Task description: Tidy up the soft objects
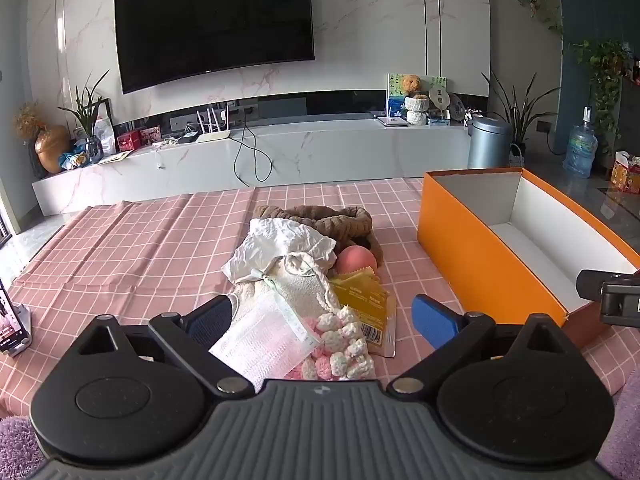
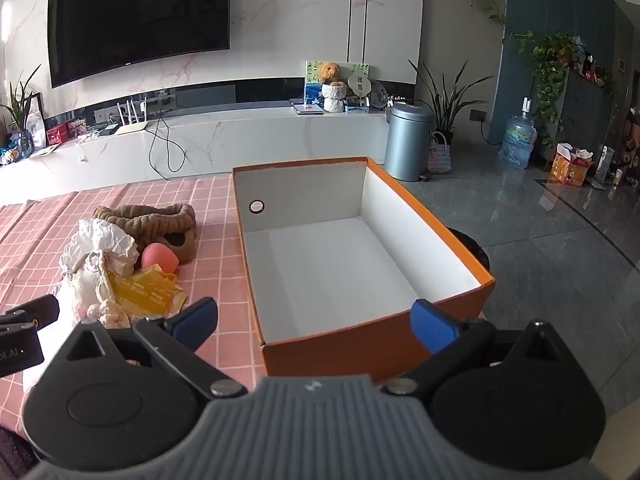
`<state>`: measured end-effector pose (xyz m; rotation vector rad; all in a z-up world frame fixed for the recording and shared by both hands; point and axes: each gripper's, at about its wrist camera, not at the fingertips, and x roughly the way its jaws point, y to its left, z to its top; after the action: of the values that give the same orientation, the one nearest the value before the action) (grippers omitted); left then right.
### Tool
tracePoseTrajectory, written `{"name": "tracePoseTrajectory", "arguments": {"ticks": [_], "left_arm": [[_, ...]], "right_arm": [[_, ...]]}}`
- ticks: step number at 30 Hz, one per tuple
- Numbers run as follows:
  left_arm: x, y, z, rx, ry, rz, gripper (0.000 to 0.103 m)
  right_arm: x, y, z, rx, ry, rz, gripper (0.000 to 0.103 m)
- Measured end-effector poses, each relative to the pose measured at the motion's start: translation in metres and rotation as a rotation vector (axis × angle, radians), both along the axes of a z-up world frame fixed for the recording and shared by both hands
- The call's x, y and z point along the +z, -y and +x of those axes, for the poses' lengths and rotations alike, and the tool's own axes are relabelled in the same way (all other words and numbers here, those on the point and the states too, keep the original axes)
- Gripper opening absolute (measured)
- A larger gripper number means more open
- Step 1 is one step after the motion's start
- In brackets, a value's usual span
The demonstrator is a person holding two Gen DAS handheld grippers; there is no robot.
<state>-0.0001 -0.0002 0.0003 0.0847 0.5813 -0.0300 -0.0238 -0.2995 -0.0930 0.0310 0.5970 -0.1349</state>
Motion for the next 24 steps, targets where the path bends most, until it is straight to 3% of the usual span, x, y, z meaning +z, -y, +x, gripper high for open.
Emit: {"name": "tracePoseTrajectory", "arguments": {"ticks": [24], "left_arm": [[-0.0013, -0.0012, -0.0008, -0.020, -0.008, -0.015, 0.103]], "right_arm": [[-0.0060, -0.0005, 0.0022, -0.003, -0.005, 0.010, 0.101]]}}
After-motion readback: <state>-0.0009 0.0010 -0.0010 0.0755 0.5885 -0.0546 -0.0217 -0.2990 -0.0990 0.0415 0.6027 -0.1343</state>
